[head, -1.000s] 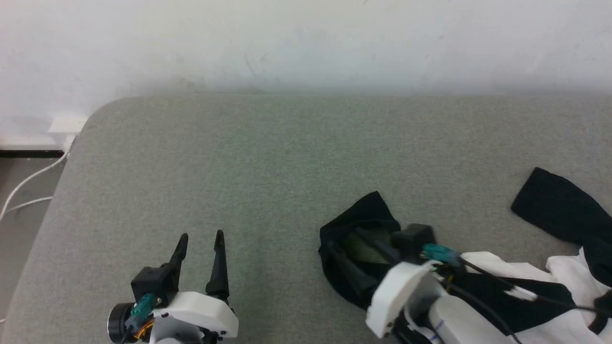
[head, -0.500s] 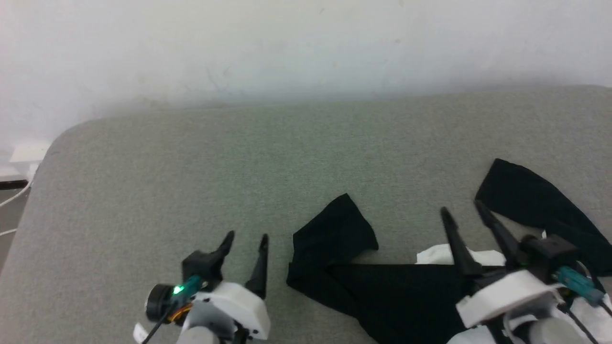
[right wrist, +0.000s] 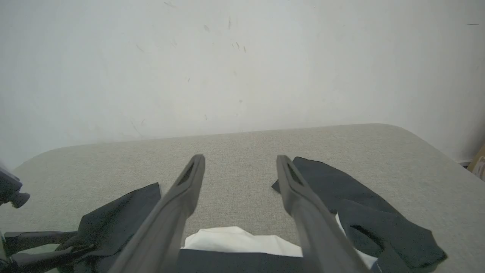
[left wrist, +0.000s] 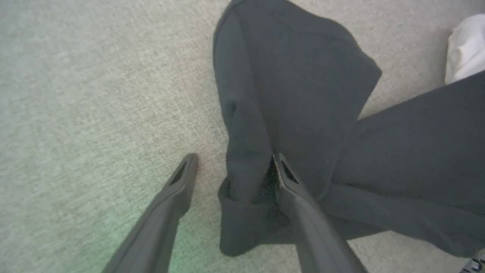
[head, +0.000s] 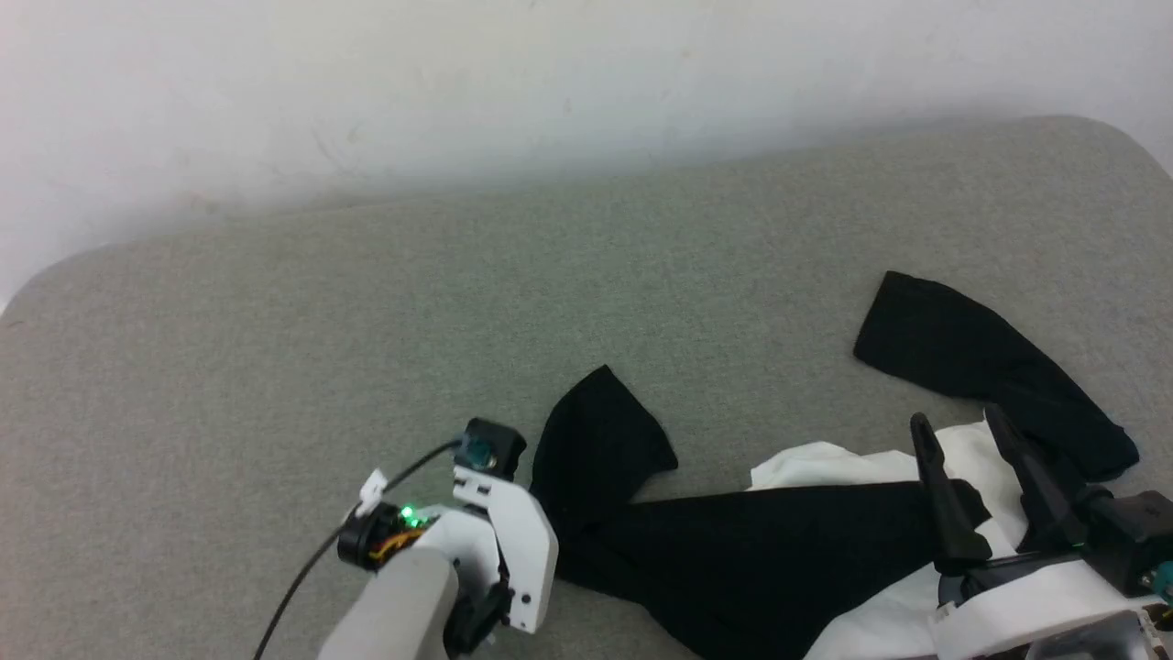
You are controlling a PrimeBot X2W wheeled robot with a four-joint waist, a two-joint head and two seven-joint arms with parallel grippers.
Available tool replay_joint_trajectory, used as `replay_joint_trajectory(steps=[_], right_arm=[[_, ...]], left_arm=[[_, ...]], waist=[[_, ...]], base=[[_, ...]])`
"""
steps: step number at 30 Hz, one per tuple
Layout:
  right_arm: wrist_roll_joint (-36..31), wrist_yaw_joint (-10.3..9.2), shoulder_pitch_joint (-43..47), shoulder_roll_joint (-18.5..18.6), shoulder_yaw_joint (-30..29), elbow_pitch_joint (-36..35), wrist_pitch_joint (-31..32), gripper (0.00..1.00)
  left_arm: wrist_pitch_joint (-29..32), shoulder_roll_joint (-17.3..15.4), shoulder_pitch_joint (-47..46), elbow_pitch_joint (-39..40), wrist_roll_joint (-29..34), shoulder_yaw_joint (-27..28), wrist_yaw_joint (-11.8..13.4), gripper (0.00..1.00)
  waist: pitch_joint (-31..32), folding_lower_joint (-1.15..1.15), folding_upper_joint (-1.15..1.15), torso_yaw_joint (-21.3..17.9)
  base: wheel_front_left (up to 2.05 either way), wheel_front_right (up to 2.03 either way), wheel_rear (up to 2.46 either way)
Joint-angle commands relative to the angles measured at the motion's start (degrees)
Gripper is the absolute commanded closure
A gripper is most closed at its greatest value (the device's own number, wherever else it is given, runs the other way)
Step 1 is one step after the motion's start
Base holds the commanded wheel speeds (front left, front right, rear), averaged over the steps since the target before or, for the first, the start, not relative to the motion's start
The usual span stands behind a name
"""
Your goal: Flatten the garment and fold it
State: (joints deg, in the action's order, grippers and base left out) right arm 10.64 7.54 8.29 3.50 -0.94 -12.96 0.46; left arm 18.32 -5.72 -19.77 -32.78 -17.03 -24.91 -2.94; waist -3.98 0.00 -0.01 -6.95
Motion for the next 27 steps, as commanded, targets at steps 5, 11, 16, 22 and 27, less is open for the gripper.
replay_joint_trajectory(steps=[5,11,16,22,27], right_arm=[[-0.2,-0.05,0.5,-0.5,-0.1,-1.7,0.5,0.0],[0.7,-0.05,1.0,-0.6,-0.8,-1.9,1.0,0.0],[1.7,-0.05,1.9,-0.6,-2.0,-2.1,1.4,0.0],[2.5,-0.05,2.9,-0.6,-3.5,-2.5,1.9,0.0],[2.9,-0.05,2.9,-0.6,-3.6,-2.5,2.3,0.0]], left_arm=[[13.0,-0.4,-2.3,-5.3,-1.6,-3.5,-2.8,0.54],[13.6,-2.0,-2.6,-3.4,-3.4,-4.7,-3.9,1.0],[6.2,-7.3,-3.0,4.6,-3.5,0.8,0.1,1.0],[3.6,-16.3,1.5,18.7,-4.4,11.0,8.0,1.0],[5.1,-20.4,11.4,25.4,-7.9,20.8,15.5,1.0]], waist=[[-1.4,0.0,0.01,-1.9],[-1.3,0.0,0.01,-1.6],[-0.5,0.0,0.01,0.2],[-0.2,0.0,0.01,3.1],[-0.5,0.0,0.01,4.2]], base=[[0.0,0.0,0.0],[0.0,0.0,0.0],[0.0,0.0,0.0],[0.0,0.0,0.0],[0.0,0.0,0.0]])
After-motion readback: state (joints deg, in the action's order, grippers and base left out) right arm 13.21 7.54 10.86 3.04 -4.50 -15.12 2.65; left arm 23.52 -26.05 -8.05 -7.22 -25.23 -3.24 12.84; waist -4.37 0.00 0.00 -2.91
